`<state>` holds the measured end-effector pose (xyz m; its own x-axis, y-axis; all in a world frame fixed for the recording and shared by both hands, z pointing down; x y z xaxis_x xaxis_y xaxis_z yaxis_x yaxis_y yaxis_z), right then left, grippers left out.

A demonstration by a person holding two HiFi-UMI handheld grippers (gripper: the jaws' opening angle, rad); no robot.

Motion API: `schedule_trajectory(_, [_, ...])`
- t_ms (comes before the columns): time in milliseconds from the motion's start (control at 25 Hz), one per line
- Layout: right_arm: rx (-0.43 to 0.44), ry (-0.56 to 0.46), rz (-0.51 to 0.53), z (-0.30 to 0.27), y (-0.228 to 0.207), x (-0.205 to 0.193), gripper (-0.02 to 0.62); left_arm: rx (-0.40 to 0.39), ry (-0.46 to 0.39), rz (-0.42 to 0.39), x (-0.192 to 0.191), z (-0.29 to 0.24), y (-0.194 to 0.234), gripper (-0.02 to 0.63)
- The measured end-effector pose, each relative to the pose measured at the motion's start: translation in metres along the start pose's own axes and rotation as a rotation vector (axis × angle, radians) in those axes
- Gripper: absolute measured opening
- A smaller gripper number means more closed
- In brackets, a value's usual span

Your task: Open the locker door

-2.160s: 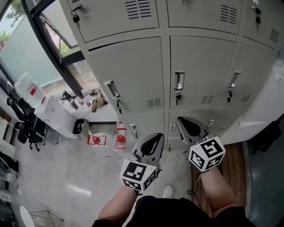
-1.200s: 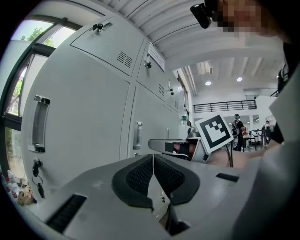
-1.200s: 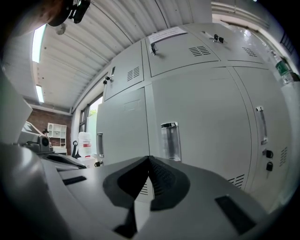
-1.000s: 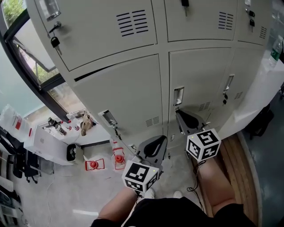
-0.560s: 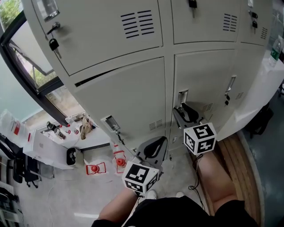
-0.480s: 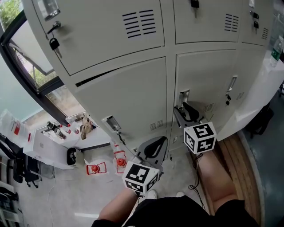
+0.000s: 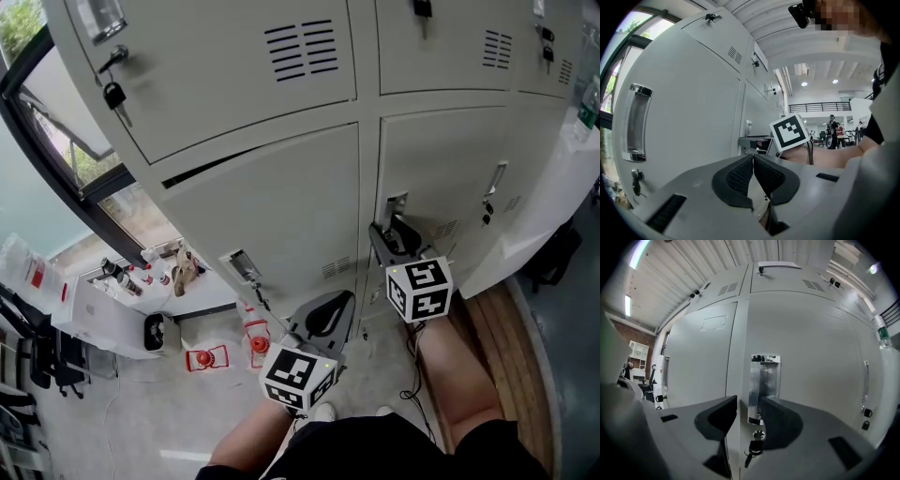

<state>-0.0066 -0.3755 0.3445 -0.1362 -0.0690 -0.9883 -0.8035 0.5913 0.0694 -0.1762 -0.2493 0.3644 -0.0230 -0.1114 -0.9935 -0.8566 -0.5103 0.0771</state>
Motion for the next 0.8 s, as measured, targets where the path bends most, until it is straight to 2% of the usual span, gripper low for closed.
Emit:
schedule_trajectory(200, [-0.003, 0.01, 0.004, -0.002, 0.0, 0.0, 0.166, 0.005, -0.001, 0.007, -0.001, 0.001, 0.001, 0.021])
schedule_trajectory(800, [0.063, 0.01, -0.022, 0.014, -0.002, -0.002, 0.156, -0.008, -0.011, 0.012, -0.001, 0.002, -0.01, 0.021])
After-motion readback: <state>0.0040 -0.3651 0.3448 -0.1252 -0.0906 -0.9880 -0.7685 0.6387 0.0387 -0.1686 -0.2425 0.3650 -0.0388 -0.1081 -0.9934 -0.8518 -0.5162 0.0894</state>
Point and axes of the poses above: the fingertips, and each gripper's own axes: z backward along the fingers, y to its left, x out of its top, the point moved 10 cm from there along z, backward along the fingers, and after that the axes turned 7 degrees about x, right-handed, at the moved point
